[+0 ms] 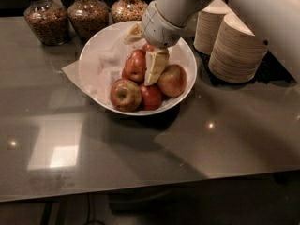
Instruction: Pick apple from white bowl
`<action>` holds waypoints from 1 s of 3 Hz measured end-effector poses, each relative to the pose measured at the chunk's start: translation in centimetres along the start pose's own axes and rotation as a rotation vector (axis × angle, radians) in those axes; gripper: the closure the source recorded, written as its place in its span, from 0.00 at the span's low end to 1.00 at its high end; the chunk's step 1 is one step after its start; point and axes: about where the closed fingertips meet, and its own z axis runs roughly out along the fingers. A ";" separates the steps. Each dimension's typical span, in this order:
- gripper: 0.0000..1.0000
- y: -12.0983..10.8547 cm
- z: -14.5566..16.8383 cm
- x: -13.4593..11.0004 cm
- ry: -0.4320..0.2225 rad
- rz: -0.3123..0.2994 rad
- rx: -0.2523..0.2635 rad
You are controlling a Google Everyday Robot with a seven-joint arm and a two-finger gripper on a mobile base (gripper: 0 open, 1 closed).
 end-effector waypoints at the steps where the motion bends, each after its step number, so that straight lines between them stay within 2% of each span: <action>1: 0.27 -0.1 0.2 -0.2 0.000 -0.006 -0.012; 2: 0.43 -0.2 0.3 -0.3 0.003 -0.010 -0.022; 3: 0.67 -0.2 0.3 -0.3 0.003 -0.010 -0.022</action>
Offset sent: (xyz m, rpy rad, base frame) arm 0.0007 0.0107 -0.0246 -0.0589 0.0322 0.0396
